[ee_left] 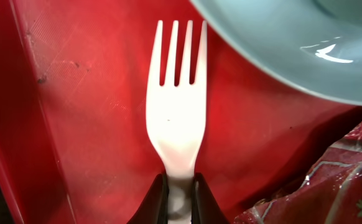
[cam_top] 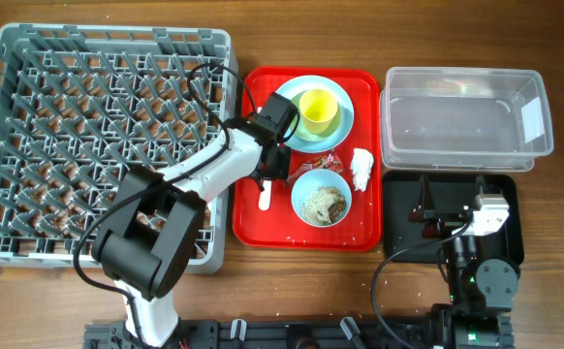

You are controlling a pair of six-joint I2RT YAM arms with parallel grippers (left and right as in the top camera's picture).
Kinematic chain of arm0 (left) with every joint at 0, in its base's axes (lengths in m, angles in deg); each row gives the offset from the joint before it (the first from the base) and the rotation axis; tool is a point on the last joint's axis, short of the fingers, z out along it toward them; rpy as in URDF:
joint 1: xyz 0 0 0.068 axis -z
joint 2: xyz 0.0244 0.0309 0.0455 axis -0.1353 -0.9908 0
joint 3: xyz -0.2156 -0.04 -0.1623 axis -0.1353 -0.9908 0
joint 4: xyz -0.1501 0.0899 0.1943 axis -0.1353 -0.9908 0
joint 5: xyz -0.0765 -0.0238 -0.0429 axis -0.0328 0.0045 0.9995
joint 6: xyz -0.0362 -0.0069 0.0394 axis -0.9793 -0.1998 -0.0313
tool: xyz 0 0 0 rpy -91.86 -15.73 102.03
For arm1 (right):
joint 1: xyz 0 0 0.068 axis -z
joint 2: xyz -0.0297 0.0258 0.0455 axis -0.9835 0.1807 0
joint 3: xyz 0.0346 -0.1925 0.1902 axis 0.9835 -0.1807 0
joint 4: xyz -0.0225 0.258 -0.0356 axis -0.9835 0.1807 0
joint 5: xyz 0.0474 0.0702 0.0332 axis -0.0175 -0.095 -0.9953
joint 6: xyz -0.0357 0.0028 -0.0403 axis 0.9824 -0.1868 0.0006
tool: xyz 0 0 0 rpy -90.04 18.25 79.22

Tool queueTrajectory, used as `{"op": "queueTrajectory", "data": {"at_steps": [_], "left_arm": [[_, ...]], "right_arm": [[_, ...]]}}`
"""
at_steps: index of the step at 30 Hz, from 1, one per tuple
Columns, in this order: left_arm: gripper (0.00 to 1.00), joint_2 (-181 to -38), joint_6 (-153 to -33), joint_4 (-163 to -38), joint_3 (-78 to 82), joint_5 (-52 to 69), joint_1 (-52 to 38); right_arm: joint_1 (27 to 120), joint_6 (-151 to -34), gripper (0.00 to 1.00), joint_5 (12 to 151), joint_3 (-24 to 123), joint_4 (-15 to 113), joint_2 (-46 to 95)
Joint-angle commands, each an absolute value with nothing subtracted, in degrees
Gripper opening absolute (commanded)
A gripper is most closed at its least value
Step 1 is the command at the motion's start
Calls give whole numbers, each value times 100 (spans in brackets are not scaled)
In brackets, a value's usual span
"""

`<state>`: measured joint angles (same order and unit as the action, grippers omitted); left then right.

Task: Sort waste into correct bins and load items into the dishwasher rack
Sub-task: 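Carry the fork to the rack and insert it beside the spoon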

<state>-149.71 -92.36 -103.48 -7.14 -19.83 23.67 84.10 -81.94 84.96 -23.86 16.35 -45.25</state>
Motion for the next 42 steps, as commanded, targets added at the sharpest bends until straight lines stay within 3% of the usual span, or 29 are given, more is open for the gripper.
{"op": "queueTrajectory", "data": {"at_steps": [1, 10, 16, 19, 27, 42], "left_arm": [[4, -15022, -9203, -10389, -636, -2024, 2345], [4, -13730, -9201, -10815, -575, -2110, 2332], [4, -12639, -9203, -11493, -575, -4354, 2317], [4, -12320, -9205, -11738, -575, -4754, 2295], [4, -12324, -9393, -12118, -701, -4398, 1641], [6, -12615, -8755, -12037, -948, -4287, 1621]], "right_arm": [[8432, -8192, 100, 8515, -2393, 1618, -4544], [8432, -8194, 100, 8515, -2393, 1618, -4544], [8432, -8192, 100, 8515, -2393, 1618, -4544], [8432, -8194, 100, 8515, -2393, 1618, -4544], [8432, -8192, 100, 8515, -2393, 1618, -4544], [8432, -8194, 100, 8513, -2393, 1618, -4544]]}}
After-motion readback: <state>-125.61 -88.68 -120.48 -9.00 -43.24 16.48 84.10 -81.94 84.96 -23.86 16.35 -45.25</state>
